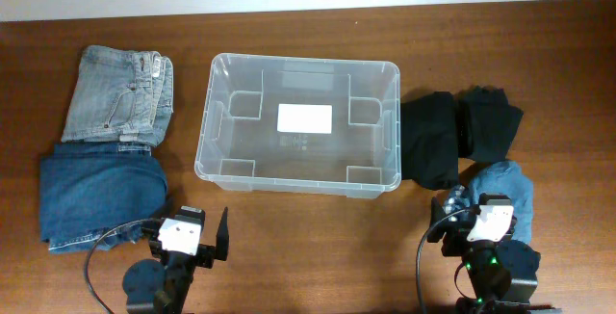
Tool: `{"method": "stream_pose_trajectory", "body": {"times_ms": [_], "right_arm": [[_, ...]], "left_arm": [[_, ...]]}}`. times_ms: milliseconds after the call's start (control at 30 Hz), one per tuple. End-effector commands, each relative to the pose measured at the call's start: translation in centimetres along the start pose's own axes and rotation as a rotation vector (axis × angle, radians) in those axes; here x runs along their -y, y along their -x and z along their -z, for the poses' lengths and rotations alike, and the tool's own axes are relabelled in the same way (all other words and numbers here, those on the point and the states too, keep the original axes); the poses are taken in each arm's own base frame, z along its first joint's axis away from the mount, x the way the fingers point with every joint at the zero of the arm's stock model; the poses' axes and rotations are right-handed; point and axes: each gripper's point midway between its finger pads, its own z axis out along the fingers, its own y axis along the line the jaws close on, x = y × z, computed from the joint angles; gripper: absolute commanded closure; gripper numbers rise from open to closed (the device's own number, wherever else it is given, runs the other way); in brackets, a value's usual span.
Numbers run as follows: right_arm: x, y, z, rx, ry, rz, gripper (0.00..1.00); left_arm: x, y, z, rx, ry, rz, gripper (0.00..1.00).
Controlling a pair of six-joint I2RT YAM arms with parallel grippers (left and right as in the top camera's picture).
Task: Pack container
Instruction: 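Move the left gripper down to the folded dark-blue jeans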
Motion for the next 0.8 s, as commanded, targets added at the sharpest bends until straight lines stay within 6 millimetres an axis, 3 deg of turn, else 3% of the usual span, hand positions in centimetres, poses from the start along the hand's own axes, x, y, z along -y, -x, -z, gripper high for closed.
{"method": "stream_pose_trajectory", "body": {"times_ms": [0, 667, 767], "right_arm": [[0.0, -0.1, -0.1, 0.000, 0.000, 0.001, 0.02], [0.0, -0.1, -0.1, 0.000, 0.000, 0.001, 0.02], [0.0, -0.1, -0.1, 0.000, 0.000, 0.001, 0.02]], "left_arm": [[0.3, 0.1, 0.0, 0.011, -0.017, -0.016, 0.01], [0.9, 0.3, 0.0, 0.024, -0.049, -0.017, 0.01], [-0.1, 1.7, 0.3, 0.064, 0.001, 0.082, 0.01]]}}
